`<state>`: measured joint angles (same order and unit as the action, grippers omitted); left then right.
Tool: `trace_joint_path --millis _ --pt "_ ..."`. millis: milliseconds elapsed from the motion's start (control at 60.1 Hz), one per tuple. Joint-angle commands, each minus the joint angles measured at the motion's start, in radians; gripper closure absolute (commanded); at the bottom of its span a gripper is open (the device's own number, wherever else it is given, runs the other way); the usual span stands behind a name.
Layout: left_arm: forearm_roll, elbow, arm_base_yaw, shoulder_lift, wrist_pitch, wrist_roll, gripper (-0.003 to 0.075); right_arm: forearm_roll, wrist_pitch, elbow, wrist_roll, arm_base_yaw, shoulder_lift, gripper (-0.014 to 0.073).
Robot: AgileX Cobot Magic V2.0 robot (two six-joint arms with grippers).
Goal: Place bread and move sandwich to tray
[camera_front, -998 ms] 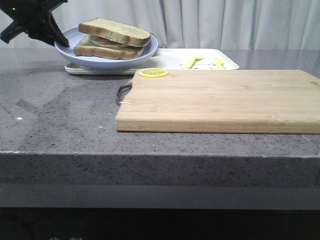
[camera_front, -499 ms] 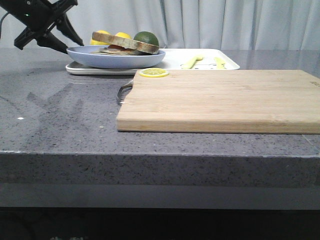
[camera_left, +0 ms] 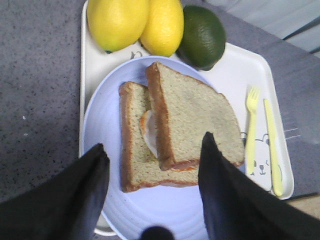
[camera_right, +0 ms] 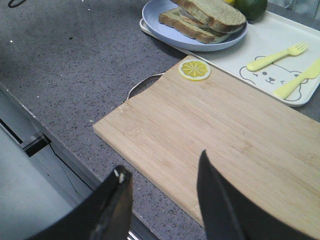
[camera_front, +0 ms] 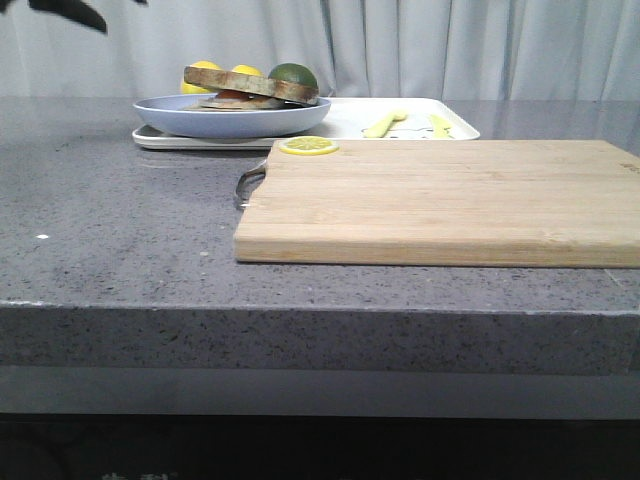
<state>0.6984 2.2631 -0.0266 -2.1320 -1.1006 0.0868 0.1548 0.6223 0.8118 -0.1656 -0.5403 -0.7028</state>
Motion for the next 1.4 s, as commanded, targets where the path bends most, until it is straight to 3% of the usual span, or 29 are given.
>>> trace_joint_path --millis 0,249,399,516,732,865,1031,1380 --pt "0.038 0.036 0.001 0.119 -0.002 0.0 0.033 0.0 -0.07 0.026 -0.001 -0.001 0.004 0.0254" --pt "0.016 0.024 0.005 0.267 -0.076 -0.005 0.033 0.0 -0.07 0.026 -0.001 -0.001 0.004 0.0254" --pt "-0.019 -0.064 0.039 0.389 -0.085 -0.005 0.033 0.0 -0.07 0.026 -0.001 -0.001 0.004 0.0254" --pt "-0.137 -0.154 0.099 0.484 -0.085 -0.005 0.033 0.0 -0.07 0.026 -0.001 -0.001 0.004 0.0254" --pt "-0.475 -0.388 0.299 0.68 -0.075 -0.01 0.033 0.0 -0.07 0.026 -0.001 -0.001 0.004 0.0254" --pt "-0.605 -0.562 0.416 0.824 0.015 -0.052 0.033 0.0 -0.07 0.026 -0.001 -0.001 0.004 0.0254" --pt "-0.65 -0.777 0.519 0.982 0.142 -0.054 0.033 0.0 -0.07 0.026 -0.001 -0.001 0.004 0.0254" --pt "-0.678 -1.214 0.547 1.354 0.314 -0.054 0.033 0.0 -0.07 0.026 -0.001 -0.001 0.004 0.0254"
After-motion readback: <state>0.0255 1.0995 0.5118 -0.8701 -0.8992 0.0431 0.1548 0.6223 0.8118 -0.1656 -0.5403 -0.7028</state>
